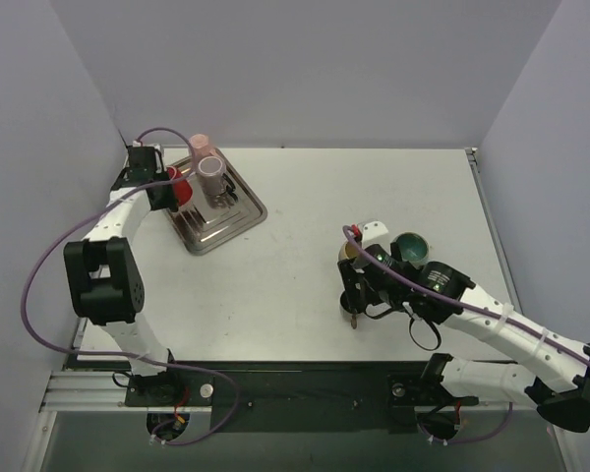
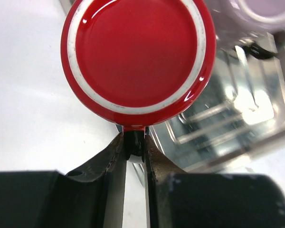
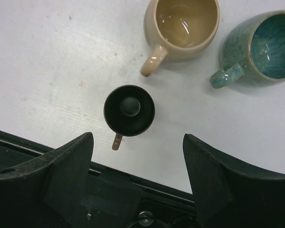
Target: Turn the mug right side up
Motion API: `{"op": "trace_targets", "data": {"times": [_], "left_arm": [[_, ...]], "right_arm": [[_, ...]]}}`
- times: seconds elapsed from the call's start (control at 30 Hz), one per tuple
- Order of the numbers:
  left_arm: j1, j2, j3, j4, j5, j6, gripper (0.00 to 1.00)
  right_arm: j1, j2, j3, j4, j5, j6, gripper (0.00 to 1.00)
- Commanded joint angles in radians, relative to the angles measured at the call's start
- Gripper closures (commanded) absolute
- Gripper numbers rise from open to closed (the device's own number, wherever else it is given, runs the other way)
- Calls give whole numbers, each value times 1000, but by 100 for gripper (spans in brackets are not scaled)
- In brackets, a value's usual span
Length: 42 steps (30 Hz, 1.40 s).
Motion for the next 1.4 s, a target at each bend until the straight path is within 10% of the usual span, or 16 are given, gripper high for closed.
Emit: {"op": "trace_targets", "data": {"times": [0.0,0.5,0.97,1.1,1.2,1.23,1.3,1.37], "left_arm": [[-4,-243,-19,-26,231,37,100],[-349,-601,215,-388,746,-51,100],[-550,-646,260,-362,819,-116,100],[-582,-655,220,-357,852,-111,100],[-592,-647,186,-375,875,-96,100],[-592,-638,186,-386,872,-75,99],[-592,-627,197,-447,793,-16,37],[-588,-635,198,-498,573,53,17]], "right_arm": [[21,-69,47,135,66,-8,28],[44,12,-5,1276,-243,78,20],[29,41,-71,1596,-201,213,25],[29,49,-31,1611,-253,178,44],[28,47,-25,1599,-269,164,96],[26,41,-26,1579,-257,162,100],[17,14,-11,1454,-217,133,100],[11,-19,49,1219,-175,74,100]]}}
